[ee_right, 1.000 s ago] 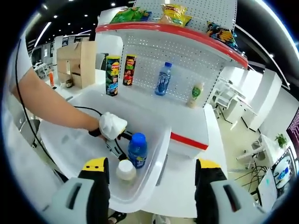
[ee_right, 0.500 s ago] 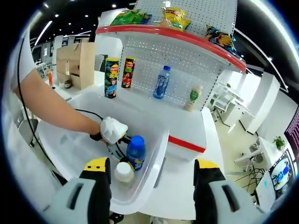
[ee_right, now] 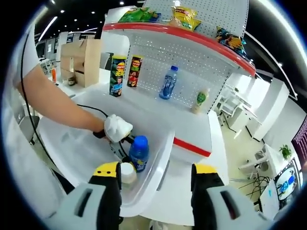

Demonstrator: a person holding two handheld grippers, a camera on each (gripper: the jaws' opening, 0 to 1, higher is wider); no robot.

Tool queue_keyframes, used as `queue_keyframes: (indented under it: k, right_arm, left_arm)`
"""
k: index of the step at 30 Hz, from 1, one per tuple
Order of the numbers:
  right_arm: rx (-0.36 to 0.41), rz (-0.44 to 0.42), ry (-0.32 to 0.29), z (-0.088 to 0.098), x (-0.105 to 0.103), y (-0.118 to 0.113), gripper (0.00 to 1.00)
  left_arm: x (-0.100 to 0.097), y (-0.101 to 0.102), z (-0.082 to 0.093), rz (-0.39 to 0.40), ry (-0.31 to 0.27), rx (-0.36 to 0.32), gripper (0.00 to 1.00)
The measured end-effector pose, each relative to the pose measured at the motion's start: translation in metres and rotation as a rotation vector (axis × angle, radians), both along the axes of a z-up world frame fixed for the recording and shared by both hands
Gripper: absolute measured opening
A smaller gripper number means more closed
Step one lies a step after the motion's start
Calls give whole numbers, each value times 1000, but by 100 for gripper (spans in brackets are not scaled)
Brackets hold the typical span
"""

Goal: Place the items from the shopping basket onto the snack and drink counter

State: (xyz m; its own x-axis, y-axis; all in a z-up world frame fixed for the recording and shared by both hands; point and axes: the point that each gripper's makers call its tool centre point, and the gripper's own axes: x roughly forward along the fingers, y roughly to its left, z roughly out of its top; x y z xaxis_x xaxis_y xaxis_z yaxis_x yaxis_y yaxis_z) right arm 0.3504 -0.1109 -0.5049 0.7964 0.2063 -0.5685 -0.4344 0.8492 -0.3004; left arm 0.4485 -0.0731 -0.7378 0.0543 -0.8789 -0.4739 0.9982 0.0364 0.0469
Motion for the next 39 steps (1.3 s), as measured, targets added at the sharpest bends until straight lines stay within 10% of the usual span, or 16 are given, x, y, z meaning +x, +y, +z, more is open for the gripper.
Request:
queue_keyframes:
  k: [9, 13, 39]
  right_arm:
    - [10, 4, 39, -9, 3, 3, 60]
    - [163, -42, 75, -8, 7, 8, 60]
    - [147, -13, 99, -26, 18, 5, 59]
  left_arm:
    - [-1, 1, 0, -2, -7, 8, 55]
    - [-1, 2, -1, -3, -7, 12, 55]
    - [-4, 22, -4, 9, -34, 58, 55]
